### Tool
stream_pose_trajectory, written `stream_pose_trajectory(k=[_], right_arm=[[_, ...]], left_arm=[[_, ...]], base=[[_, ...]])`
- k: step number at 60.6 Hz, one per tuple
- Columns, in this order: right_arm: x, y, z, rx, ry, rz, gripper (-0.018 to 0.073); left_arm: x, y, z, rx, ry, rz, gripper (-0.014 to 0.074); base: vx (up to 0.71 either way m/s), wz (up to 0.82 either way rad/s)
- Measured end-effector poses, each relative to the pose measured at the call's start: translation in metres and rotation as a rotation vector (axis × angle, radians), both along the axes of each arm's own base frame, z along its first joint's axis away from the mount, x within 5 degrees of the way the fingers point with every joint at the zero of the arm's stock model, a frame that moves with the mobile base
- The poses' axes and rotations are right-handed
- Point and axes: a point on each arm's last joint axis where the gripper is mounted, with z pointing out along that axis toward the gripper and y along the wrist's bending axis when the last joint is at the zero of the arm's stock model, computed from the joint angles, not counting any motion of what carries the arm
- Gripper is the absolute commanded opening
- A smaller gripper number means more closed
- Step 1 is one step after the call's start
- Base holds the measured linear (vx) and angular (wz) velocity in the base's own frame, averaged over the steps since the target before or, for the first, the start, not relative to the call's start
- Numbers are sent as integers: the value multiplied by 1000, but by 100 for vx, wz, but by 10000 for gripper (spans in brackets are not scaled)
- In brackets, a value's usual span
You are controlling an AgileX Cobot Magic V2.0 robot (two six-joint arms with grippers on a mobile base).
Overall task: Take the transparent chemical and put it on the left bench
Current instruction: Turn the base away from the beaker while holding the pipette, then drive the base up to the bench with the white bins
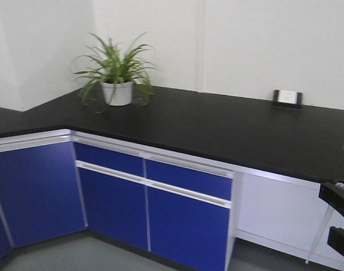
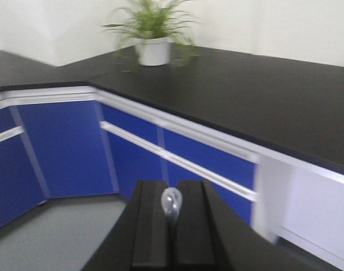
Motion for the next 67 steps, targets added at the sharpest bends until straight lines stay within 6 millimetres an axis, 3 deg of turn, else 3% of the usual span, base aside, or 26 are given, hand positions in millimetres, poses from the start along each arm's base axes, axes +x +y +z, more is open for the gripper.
stream_pose_trajectory(k=[29,67], right_arm=[[0,0,0,0,0,1,-3],[-1,0,1,0,-4,1,-3]], left_arm=[[0,0,0,0,0,0,-3],[0,0,0,0,0,0,-3]], base=[[-20,77],[-5,36]])
